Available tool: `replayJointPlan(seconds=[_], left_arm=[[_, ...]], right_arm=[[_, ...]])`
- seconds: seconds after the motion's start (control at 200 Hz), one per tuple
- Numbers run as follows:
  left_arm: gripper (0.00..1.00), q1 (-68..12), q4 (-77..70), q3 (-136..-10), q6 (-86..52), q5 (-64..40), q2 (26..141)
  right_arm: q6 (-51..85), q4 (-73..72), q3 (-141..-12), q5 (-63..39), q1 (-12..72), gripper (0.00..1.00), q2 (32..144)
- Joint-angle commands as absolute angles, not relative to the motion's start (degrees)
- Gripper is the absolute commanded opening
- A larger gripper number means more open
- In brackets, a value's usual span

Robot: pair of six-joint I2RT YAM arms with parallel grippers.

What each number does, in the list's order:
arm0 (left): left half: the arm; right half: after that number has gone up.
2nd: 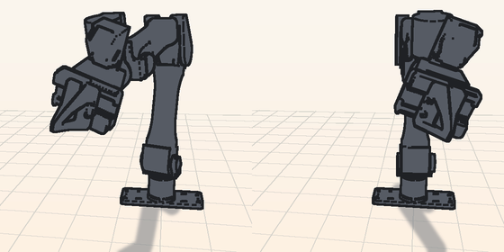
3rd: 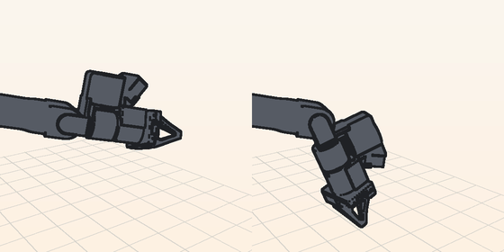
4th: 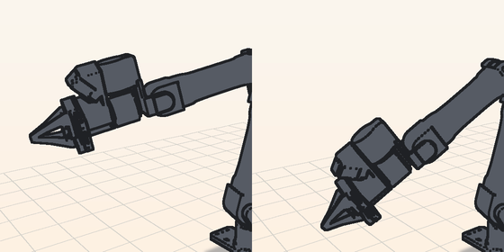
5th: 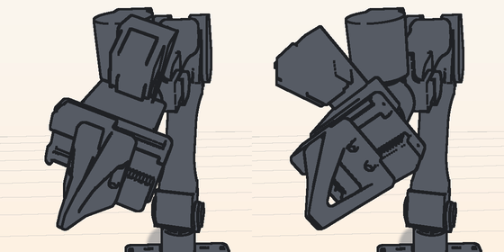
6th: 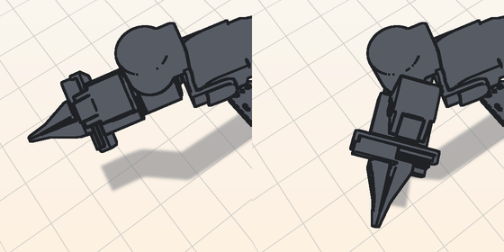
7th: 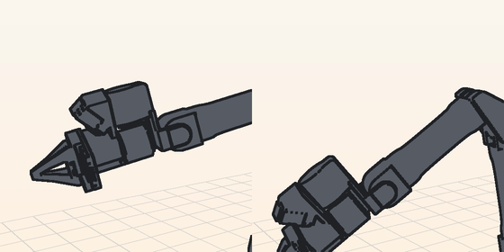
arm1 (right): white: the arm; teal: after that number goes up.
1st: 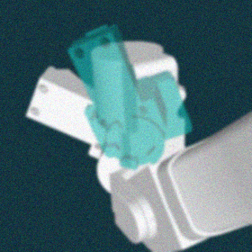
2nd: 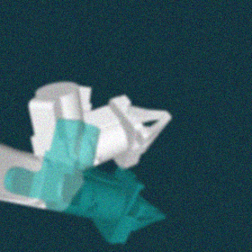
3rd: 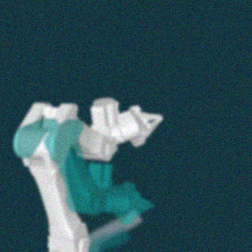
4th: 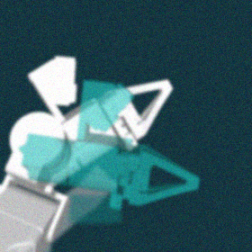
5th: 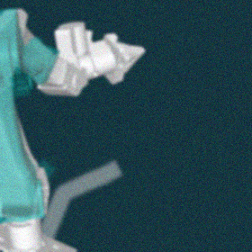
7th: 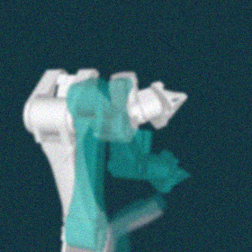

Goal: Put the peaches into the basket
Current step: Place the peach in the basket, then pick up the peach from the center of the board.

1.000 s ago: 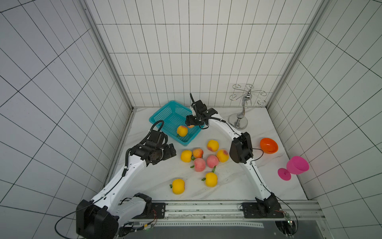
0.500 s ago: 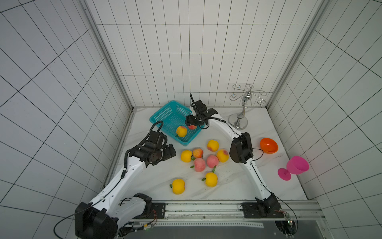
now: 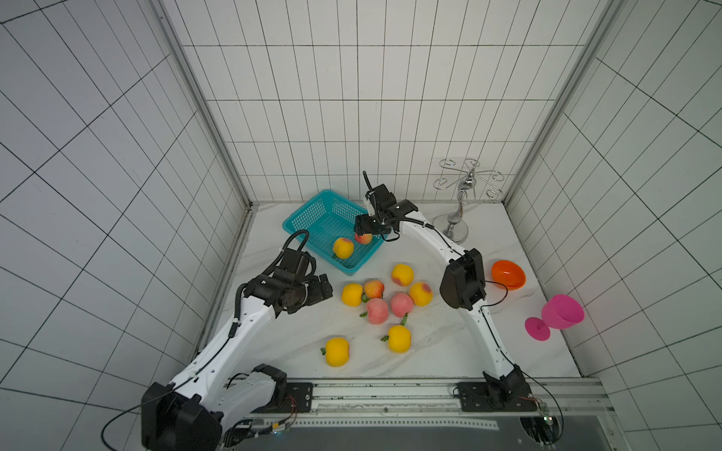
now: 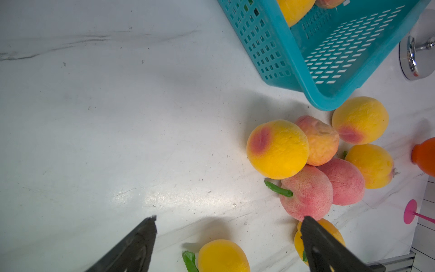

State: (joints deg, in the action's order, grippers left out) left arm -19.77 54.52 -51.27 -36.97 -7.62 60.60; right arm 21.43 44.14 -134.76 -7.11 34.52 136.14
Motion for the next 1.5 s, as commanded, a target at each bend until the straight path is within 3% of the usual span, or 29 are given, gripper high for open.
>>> replayJointPlan(seconds=[0.0,0.22,0.53,0.804,1.184,1.494], left_arm=[[0.95,-19.51,55.11,-49.98,-34.84,-9.25,58.42],[0.96,-24.09,56.25,-50.10,-34.86,-9.43,58.25],[0.97,-36.76,55.98,-48.23,-41.23,-5.26,60.73],[0.97,-41.57,57.25,-45.27,-46.49,-2.18,60.94],[0.97,-50.94,62.31,-47.02,-56.55,1.56,65.26],[0.97,-56.62,57.71,-45.29,-63.91,2.19,68.83]], right_arm=[[20.26,46.03,-128.81,-3.36,35.16,0.80,127.68],[20.76,46.49,-113.12,2.18,38.79,0.84,112.52],[23.11,48.09,-91.31,3.73,41.83,1.00,91.96],[22.68,47.93,-74.70,2.76,42.19,0.99,77.42],[20.47,46.05,-64.98,-4.25,42.25,0.99,70.49],[19.07,46.65,-61.96,-6.62,41.75,0.99,67.91]])
